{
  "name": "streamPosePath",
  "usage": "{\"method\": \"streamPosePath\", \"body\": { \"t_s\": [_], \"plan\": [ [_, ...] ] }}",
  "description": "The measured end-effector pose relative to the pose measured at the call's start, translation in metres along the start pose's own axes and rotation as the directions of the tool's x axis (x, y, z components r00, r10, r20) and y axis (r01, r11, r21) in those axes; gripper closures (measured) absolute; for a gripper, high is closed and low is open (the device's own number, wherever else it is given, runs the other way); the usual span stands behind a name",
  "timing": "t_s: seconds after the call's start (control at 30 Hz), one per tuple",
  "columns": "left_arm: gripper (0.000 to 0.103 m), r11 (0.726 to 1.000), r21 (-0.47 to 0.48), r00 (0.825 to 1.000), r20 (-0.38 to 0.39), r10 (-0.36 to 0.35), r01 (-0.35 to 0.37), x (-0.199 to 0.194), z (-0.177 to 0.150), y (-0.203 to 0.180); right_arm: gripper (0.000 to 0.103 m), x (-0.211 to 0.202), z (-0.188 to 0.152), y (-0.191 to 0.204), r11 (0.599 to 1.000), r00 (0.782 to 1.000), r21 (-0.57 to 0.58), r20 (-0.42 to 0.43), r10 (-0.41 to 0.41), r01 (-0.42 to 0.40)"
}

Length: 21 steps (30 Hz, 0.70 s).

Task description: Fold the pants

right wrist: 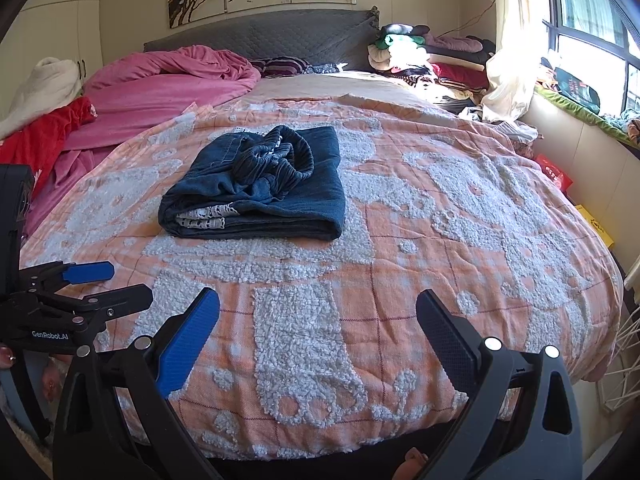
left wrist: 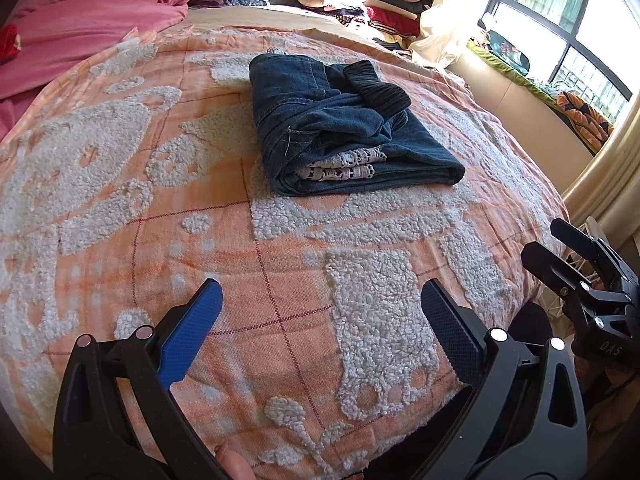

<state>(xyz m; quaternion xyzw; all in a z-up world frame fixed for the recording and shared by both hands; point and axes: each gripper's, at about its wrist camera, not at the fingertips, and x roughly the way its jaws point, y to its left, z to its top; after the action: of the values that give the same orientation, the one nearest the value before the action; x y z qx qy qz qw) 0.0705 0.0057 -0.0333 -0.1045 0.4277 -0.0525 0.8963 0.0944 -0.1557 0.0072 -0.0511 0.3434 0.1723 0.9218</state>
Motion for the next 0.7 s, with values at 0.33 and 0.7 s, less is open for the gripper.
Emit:
{"method": "streamPosePath", "body": {
  "t_s": [0.33, 0.7],
  "plan": [
    [0.009, 1.0, 0.002, 1.0, 0.005, 0.0, 0.0, 0.0, 0.0007, 0.0, 0.005, 0.0005, 0.0003, 0.0003, 1.0, 1.0, 0.0, 0.0, 0.001, -0.001],
    [0.009, 1.0, 0.0, 1.0, 0.009, 0.009, -0.009, -0.0007, 0.0008, 0.0013, 0.005, 0.0019, 0.0012, 0.0001, 1.0, 1.0, -0.003, -0.002, 0.0, 0.0]
  ]
}}
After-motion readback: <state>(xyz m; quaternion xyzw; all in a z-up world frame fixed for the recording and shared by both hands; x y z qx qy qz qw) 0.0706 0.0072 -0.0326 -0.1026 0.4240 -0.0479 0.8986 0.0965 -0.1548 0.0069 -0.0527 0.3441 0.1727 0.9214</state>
